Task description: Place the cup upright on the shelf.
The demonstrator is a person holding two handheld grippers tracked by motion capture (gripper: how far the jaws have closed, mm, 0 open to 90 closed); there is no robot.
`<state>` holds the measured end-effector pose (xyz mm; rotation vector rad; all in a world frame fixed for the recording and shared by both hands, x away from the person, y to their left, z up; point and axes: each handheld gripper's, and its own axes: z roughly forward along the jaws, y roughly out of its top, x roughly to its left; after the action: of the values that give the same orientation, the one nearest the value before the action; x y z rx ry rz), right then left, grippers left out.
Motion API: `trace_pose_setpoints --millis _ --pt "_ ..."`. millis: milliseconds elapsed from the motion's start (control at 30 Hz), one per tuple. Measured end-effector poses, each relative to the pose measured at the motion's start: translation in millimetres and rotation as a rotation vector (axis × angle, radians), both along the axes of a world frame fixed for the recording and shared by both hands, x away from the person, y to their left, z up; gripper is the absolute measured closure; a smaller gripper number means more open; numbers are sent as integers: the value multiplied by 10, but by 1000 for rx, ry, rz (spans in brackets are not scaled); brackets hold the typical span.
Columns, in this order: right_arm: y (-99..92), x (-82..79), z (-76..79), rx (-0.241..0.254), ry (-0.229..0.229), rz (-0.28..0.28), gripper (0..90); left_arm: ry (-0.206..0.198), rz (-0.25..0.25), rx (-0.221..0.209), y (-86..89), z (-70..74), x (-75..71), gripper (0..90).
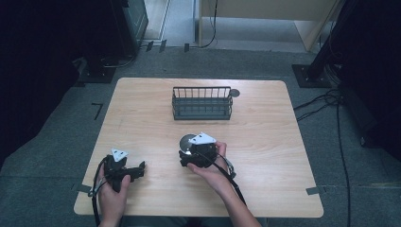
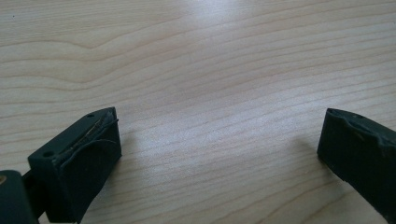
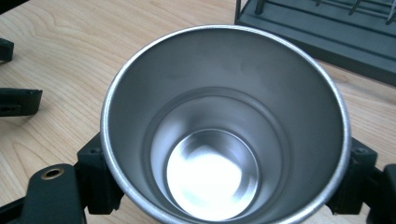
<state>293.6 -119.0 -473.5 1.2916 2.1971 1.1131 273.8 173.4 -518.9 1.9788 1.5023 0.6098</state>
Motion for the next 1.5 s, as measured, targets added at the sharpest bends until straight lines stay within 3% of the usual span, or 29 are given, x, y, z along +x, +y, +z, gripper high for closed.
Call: trace_pose_setpoints --millis 767,1500 --pt "-127 131 330 41 -24 -22 181 0 1 0 -1 0 0 0" --pt "-297 401 709 59 -52 -53 182 -2 2 -1 -2 -1 1 0"
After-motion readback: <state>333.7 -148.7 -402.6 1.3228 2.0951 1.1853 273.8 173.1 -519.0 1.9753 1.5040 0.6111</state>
